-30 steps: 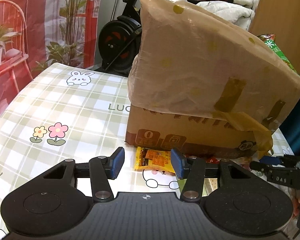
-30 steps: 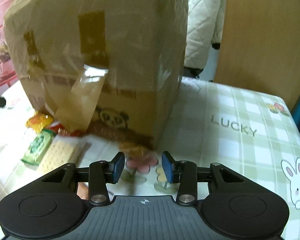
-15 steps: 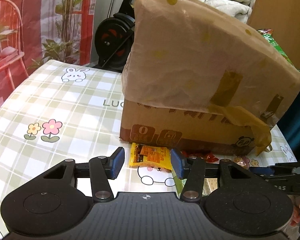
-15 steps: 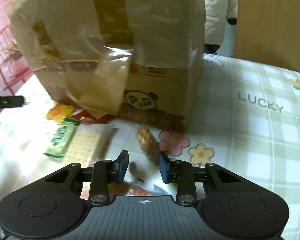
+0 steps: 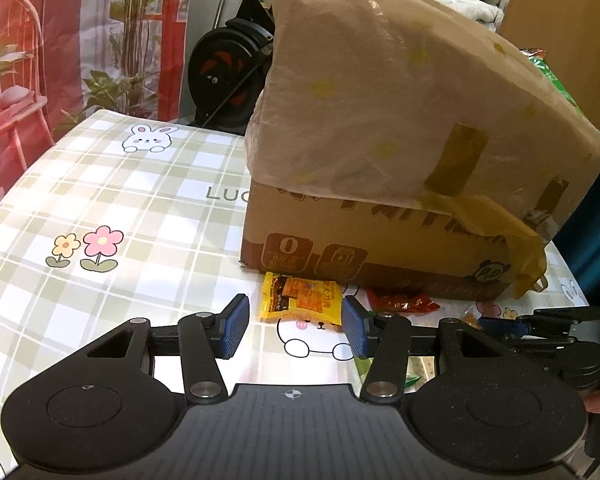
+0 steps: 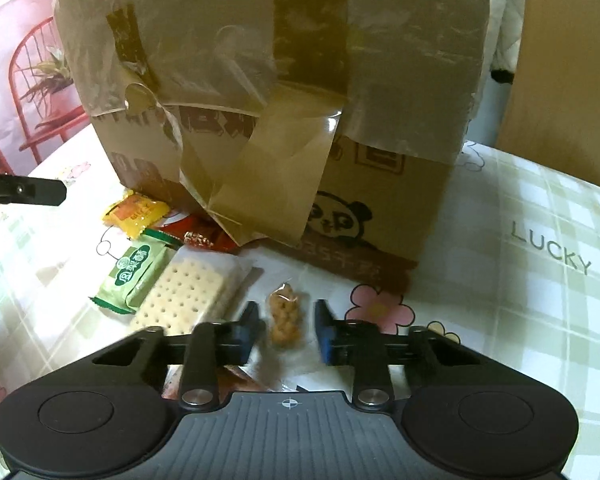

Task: Organize snacks
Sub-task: 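Grasp the small clear nut packet with the right tool, then grasp the red printed packet with the left tool while the right tool holds the nut packet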

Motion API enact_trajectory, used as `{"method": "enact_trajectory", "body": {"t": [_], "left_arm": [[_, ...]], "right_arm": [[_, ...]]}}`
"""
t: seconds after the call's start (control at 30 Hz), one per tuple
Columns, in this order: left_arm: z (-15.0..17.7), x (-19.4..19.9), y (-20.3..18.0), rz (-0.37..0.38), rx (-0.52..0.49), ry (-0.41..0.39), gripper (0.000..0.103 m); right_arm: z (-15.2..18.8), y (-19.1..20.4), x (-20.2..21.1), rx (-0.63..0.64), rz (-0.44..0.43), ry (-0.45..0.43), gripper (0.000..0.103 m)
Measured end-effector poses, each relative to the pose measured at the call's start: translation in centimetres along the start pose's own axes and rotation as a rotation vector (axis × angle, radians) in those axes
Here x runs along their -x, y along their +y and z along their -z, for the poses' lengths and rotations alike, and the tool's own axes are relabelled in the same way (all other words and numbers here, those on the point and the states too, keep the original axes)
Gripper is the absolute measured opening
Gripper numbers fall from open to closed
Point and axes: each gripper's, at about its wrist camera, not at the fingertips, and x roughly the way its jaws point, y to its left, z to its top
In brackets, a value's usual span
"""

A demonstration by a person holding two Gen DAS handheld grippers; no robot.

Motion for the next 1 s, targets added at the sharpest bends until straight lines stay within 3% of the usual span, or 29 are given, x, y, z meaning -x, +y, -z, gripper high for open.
{"method": "enact_trajectory", "body": {"t": [0.23,0.47,0.7,0.87,1.0], "left_arm": [[0.2,-1.3,-1.4,0.068,-0.047,0.009,0.046],[0.1,-3.4,-1.3,0.009,-0.058,0.031,0.045],[-0.9,-4.9,-4.0,0.097,-0.094,0.042,0.045],[-1.2,-7.0,-6.5,0.100,-0.114,0.063,0.066],[-1.4,-8.4,-8.3,0.066,-0.127,0.083,0.067]], "right_arm": [[1.4,-1.2,0.8,-0.112,0.031,-0.047,0.018],[2.5,-1.3,1.3,-0.141,0.040,-0.100,0.018],[3.7,-2.1,1.3,-0.160,0.078,-0.188,0.018],[4.4,-2.7,1.6,-0.183,0.063,-0.220,0.018],[4.7,-3.0,1.8,-0.191,0.049,-0.230,0.018]]}}
